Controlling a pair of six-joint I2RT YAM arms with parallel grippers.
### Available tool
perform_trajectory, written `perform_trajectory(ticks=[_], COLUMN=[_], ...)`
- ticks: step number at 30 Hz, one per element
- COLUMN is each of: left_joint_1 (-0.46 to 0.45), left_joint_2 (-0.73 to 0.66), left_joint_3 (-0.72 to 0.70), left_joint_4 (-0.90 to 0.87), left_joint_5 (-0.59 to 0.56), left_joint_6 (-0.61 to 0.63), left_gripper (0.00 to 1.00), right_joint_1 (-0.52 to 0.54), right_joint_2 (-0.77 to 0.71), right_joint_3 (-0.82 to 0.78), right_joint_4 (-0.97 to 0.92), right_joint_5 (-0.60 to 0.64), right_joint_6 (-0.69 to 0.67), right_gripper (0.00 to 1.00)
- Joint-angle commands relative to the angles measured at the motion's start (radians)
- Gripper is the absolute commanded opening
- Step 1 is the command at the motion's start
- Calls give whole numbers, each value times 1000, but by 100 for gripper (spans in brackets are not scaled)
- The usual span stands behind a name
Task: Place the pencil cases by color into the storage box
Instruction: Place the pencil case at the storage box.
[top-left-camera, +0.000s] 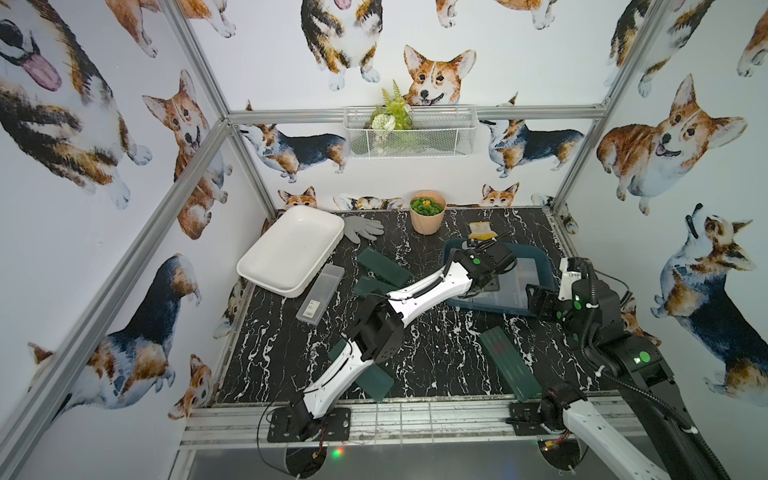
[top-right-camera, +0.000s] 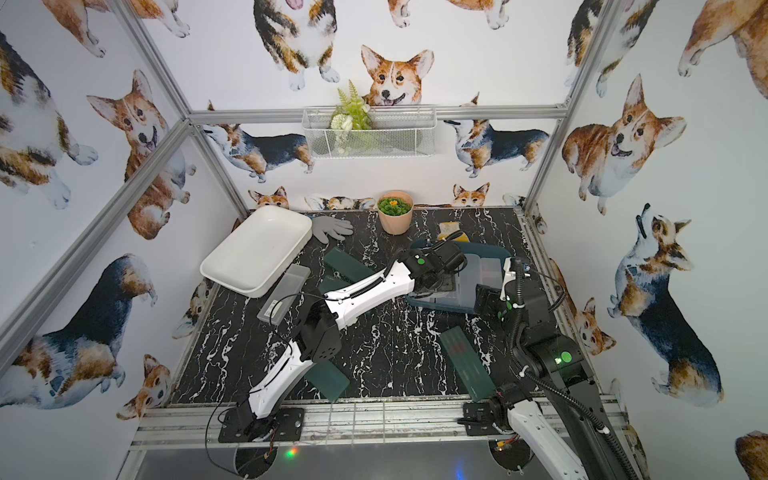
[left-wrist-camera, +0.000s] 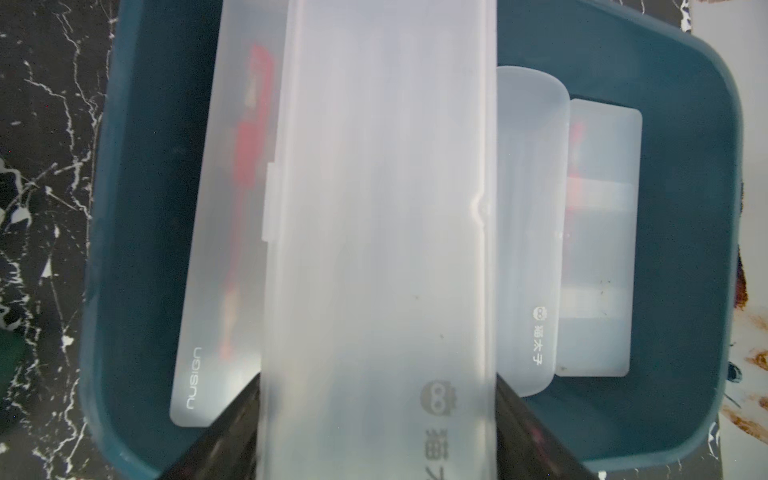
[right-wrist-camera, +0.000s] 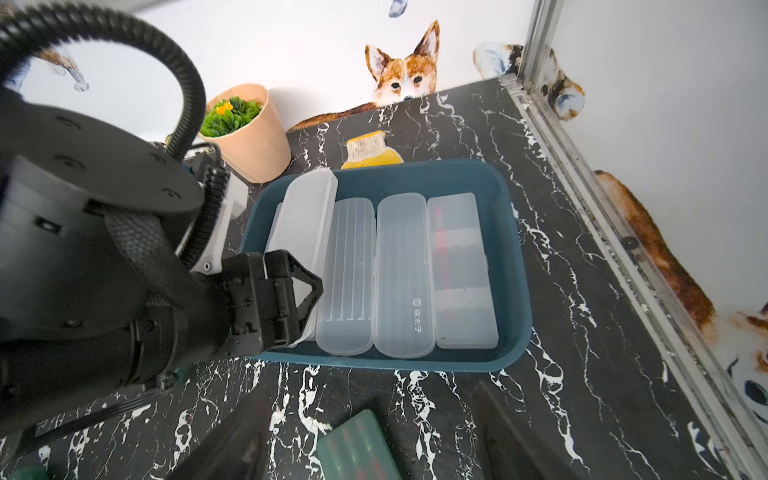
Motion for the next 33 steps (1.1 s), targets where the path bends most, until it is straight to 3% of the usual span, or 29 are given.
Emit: perform_trajectory(ticks=[1,25,29,33], left_joint_1=[-10,-20,-16,-9], left_joint_2=[23,152,150,140], left_joint_3=[36,124,124,124], left_joint_4=[-11,34,30,27], left_joint_5=[-26,26,30,30], left_joint_6=[-28,-34,-34,-33], left_gripper=[53,55,62,76], right_joint_1=[-3,-3,-3,-3], right_joint_2=[-18,-60,-65,-59], right_joint_3=[10,-4,-14,-12], right_joint_4=[4,-31,-28,-19], right_joint_5=[37,17,29,38], right_joint_6=[-10,-16,-14,-17], right_gripper=[77,77,77,78])
